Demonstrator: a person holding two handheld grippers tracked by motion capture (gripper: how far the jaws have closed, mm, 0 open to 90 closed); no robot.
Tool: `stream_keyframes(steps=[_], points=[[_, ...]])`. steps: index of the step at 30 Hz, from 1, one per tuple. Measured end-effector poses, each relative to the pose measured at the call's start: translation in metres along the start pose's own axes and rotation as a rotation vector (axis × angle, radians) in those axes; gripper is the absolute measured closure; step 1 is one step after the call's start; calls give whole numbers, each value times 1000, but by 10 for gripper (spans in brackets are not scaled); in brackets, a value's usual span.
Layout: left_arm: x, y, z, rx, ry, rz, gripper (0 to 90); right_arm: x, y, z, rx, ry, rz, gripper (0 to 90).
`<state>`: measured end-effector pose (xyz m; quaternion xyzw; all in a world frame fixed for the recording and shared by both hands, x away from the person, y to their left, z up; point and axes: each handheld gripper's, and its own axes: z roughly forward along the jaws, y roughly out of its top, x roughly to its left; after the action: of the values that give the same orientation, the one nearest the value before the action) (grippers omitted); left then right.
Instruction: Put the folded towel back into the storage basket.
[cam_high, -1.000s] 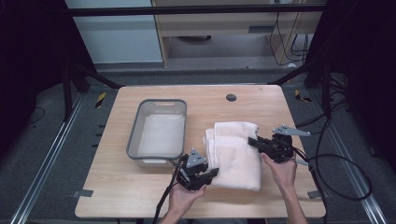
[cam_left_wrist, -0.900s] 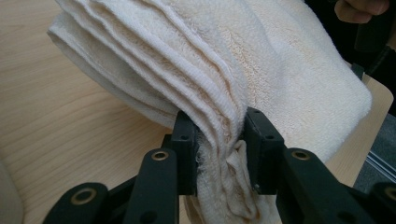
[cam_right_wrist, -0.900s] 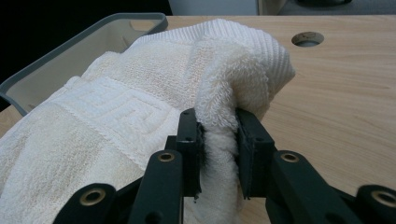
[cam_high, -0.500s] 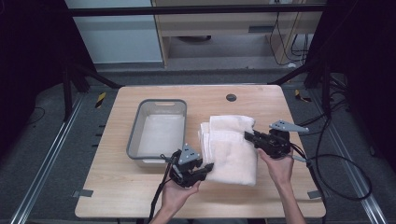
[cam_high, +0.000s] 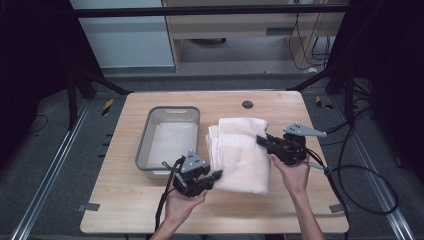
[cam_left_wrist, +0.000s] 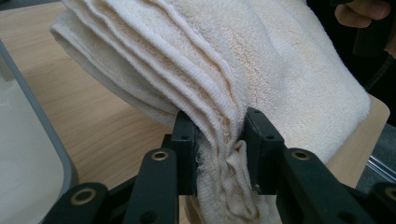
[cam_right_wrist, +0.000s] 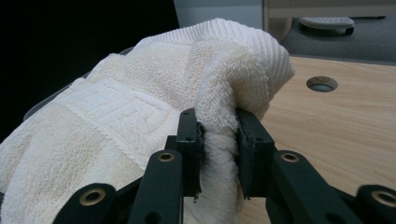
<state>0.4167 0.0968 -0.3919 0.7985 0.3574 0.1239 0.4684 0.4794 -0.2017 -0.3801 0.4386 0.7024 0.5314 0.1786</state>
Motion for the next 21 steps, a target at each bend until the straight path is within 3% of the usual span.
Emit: stream_keyframes(steps=[21], points=[[19, 9, -23, -50, 18, -19, 676, 19, 26, 13, -27, 11, -39, 732]])
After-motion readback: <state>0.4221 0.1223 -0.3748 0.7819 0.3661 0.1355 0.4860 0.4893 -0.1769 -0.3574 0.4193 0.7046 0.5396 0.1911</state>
